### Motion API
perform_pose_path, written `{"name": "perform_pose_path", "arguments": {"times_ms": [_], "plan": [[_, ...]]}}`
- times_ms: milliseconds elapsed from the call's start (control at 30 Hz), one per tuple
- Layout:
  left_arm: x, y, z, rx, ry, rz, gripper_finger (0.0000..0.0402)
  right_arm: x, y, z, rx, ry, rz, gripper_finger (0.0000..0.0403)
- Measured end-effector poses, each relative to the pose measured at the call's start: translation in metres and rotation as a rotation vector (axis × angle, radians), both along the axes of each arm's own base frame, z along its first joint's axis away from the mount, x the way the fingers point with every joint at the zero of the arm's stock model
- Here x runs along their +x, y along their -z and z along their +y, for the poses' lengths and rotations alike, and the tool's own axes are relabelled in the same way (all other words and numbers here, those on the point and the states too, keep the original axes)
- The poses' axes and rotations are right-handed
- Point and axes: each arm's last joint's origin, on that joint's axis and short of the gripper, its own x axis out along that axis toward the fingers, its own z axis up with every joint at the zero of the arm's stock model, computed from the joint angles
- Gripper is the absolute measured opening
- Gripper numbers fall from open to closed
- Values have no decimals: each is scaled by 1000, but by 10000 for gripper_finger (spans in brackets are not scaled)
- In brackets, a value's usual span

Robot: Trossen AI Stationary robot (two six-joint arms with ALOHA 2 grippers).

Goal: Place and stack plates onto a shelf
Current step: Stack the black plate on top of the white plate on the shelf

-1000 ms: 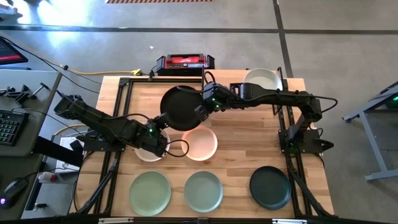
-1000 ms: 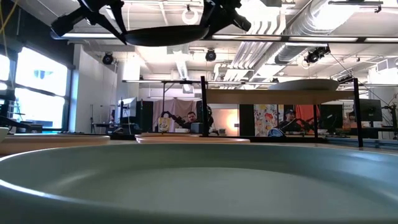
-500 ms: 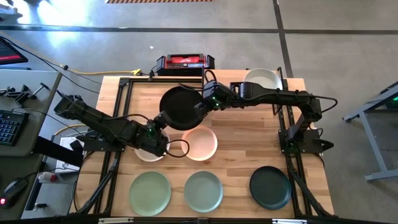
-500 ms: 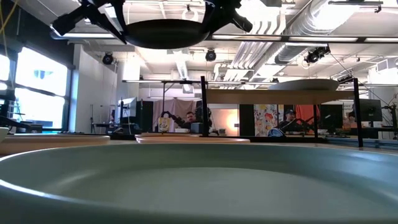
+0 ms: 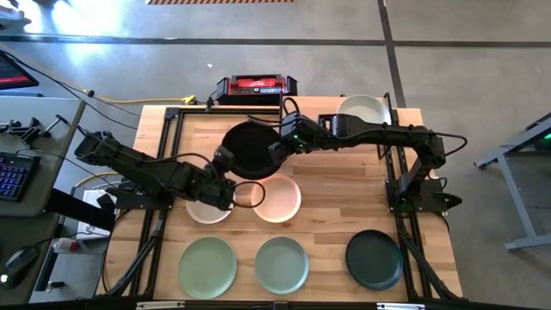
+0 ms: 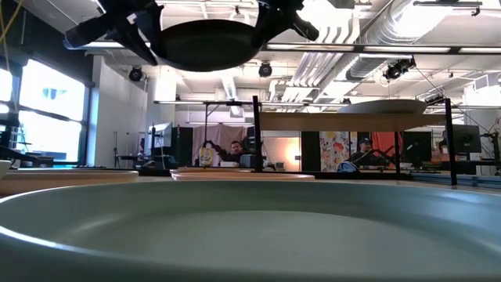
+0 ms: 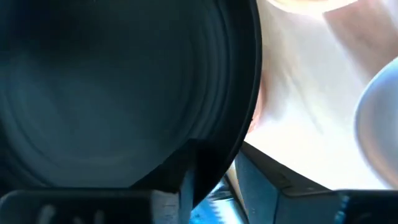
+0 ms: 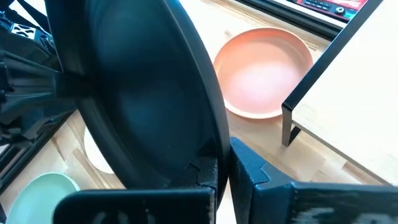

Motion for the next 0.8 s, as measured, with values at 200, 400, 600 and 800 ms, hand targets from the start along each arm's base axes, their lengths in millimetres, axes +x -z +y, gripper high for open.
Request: {"name": "perform_pose_path", "arguments": {"times_ms": [200,400,600,800], "plan": [[0,1,-3,-84,-64,-78,141,-2,1,-4,3,27,15,0],[-3,0,-12,-116,-79,-136,152,-9,-3,-15,11,40,20,0],[-8,1,-21,-101,-82,-167,148,-34,-16,-31,0,105,60,1],[-9,-1,-23,-122,-111,-219,147,-65,-33,-40,18,144,87,1]]}}
